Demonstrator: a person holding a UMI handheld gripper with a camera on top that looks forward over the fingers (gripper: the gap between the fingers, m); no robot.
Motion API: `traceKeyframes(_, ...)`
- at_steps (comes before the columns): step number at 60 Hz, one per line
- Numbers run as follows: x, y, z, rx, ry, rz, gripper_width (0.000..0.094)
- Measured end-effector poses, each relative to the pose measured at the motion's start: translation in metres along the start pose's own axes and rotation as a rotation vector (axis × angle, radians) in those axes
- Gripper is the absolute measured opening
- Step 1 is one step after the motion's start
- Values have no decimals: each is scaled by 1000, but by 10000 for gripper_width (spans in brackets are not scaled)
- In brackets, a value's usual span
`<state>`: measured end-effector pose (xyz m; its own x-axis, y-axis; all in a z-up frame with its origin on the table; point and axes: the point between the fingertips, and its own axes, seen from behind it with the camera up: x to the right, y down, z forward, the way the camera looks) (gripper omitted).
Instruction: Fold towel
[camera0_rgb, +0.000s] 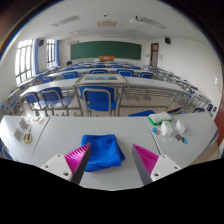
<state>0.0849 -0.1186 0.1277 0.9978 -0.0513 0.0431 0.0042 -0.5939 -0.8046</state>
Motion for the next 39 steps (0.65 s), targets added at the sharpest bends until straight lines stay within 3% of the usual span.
traceKeyframes(19, -64, 3, -148, 72, 33, -38, 848)
traceKeyframes(39, -67, 12, -211, 97, 54, -28, 848)
